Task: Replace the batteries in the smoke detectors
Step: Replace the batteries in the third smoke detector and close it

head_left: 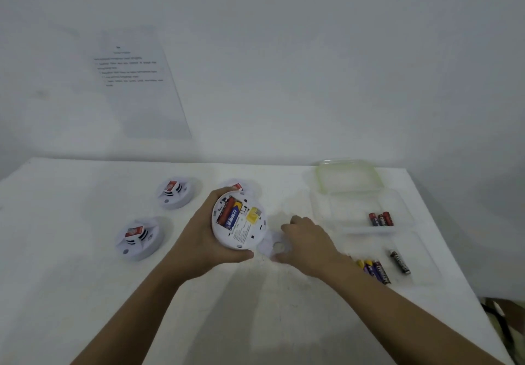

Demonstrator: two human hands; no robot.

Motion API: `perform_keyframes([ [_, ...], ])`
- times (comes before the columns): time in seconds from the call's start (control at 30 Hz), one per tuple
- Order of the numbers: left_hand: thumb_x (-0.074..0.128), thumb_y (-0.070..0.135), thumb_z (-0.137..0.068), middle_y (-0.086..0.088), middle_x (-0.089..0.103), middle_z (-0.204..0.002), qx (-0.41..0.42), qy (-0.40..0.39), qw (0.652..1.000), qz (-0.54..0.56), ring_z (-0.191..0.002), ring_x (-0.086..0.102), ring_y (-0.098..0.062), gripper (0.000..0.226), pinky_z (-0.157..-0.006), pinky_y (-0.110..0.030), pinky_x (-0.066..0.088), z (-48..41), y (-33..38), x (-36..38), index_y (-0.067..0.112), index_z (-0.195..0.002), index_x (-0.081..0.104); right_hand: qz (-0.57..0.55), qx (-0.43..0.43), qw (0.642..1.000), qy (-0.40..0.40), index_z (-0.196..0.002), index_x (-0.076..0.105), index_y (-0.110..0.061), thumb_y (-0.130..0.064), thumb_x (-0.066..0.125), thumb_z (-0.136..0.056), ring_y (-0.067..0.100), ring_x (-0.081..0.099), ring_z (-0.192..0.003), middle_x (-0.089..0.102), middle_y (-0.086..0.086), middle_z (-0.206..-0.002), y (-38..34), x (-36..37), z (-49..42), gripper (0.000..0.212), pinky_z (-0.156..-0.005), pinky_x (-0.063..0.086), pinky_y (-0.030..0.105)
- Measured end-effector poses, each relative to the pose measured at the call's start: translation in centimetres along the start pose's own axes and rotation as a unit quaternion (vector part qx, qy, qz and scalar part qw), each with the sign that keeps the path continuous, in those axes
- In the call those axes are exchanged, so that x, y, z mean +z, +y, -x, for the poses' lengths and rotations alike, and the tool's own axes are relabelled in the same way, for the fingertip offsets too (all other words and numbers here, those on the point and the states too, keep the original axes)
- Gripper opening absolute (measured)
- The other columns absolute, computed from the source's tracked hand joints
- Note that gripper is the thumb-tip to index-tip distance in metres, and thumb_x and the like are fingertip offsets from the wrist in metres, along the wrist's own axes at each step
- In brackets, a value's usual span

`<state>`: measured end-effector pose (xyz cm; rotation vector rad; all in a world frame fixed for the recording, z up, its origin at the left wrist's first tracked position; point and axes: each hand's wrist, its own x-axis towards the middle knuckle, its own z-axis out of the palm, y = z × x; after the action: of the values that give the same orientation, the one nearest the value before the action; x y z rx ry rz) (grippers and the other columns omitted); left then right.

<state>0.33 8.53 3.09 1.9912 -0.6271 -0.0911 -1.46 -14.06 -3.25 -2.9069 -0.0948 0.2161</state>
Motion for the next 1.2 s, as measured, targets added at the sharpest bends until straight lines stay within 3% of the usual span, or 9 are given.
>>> perform_keyframes([
  [0.13,0.098,0.008,-0.057,0.025,0.06,-0.122,0.009,-0.009,1.0,0.001,-0.118,0.059,0.0,0.1,-0.089,-0.013,0.053,-0.3,-0.5,-0.2,0.027,-0.139,0.042,-0.081,0.02,0.996,-0.018,-0.103,0.063,-0.011,-0.049,0.079,-0.075,0.02,0.05,-0.085,0.048,0.002,-0.099,0.0,0.2,-0.6,0.05,-0.07,0.044,0.034],
  [0.27,0.097,0.012,-0.06,0.022,0.059,-0.125,0.017,-0.018,1.0,0.002,-0.121,0.058,-0.006,0.098,-0.093,-0.018,0.054,-0.7,-1.0,-0.2,0.029,-0.139,0.042,-0.154,0.044,0.987,-0.019,-0.108,0.062,-0.011,-0.04,0.086,-0.071,0.017,0.048,-0.08,0.047,0.0,-0.095,0.0,0.1,-0.8,0.053,-0.058,0.033,0.022],
  [0.37,0.098,0.015,-0.06,0.016,0.06,-0.128,0.016,-0.018,1.0,0.004,-0.124,0.058,-0.012,0.097,-0.097,-0.026,0.056,-0.8,-1.3,-0.2,0.028,-0.139,0.043,-0.196,0.053,0.979,0.001,-0.106,0.061,-0.01,-0.027,0.078,-0.081,0.017,0.05,-0.079,0.052,0.004,-0.097,0.1,-0.3,-1.0,0.035,-0.061,0.04,0.025],
  [0.6,0.099,0.019,-0.058,0.018,0.06,-0.127,0.023,-0.01,1.0,-0.001,-0.12,0.059,-0.008,0.096,-0.094,-0.022,0.055,-1.5,-1.3,0.0,0.034,-0.136,0.044,-0.416,0.06,0.891,0.169,-0.089,0.066,-0.019,-0.016,0.064,-0.092,0.025,0.065,-0.071,0.071,0.001,-0.081,0.8,-4.0,0.2,0.005,-0.068,0.056,0.043],
  [0.73,0.098,0.019,-0.059,0.02,0.059,-0.125,0.025,-0.015,1.0,0.009,-0.121,0.058,-0.007,0.093,-0.094,-0.016,0.053,-2.2,-1.1,0.6,0.031,-0.135,0.045,-0.462,-0.019,0.847,0.264,-0.102,0.075,-0.026,-0.02,0.063,-0.097,0.012,0.068,-0.084,0.074,-0.012,-0.093,-0.4,-7.2,1.5,0.014,-0.073,0.054,0.028],
  [0.9,0.098,0.027,-0.058,0.025,0.059,-0.123,0.013,-0.017,0.999,0.023,-0.121,0.058,-0.005,0.091,-0.092,-0.014,0.053,-3.4,-0.8,1.8,0.04,-0.132,0.045,-0.309,-0.119,0.869,0.369,-0.11,0.076,-0.024,-0.026,0.063,-0.098,0.0,0.063,-0.09,0.072,-0.012,-0.098,-1.9,-7.7,2.1,0.018,-0.074,0.048,0.009],
  [1.03,0.095,0.043,-0.056,0.034,0.064,-0.114,0.026,-0.011,0.999,0.025,-0.115,0.06,0.004,0.078,-0.09,-0.011,0.053,-3.9,-0.1,2.5,0.045,-0.124,0.056,-0.234,-0.125,0.894,0.361,-0.116,0.073,-0.03,-0.043,0.05,-0.096,0.003,0.057,-0.103,0.066,-0.009,-0.113,-2.0,-6.7,1.7,0.033,-0.086,0.049,0.017],
  [1.13,0.091,-0.006,-0.065,0.015,0.068,-0.12,0.041,0.003,0.999,0.005,-0.113,0.064,-0.001,0.077,-0.086,-0.009,0.051,-4.4,-0.2,2.4,0.015,-0.131,0.058,-0.22,-0.147,0.914,0.309,-0.121,0.069,-0.04,-0.055,0.051,-0.093,0.004,0.047,-0.124,0.058,-0.015,-0.134,-1.8,-6.4,1.8,0.036,-0.103,0.037,0.029],
  [1.2,0.088,-0.014,-0.064,0.013,0.066,-0.122,0.046,-0.013,0.998,0.035,-0.112,0.063,0.002,0.079,-0.086,-0.006,0.049,-5.0,0.3,2.2,0.01,-0.131,0.054,-0.237,-0.147,0.922,0.269,-0.126,0.064,-0.046,-0.065,0.045,-0.092,-0.006,0.038,-0.129,0.049,-0.021,-0.141,-1.5,-6.6,1.9,0.043,-0.107,0.034,0.03],
])
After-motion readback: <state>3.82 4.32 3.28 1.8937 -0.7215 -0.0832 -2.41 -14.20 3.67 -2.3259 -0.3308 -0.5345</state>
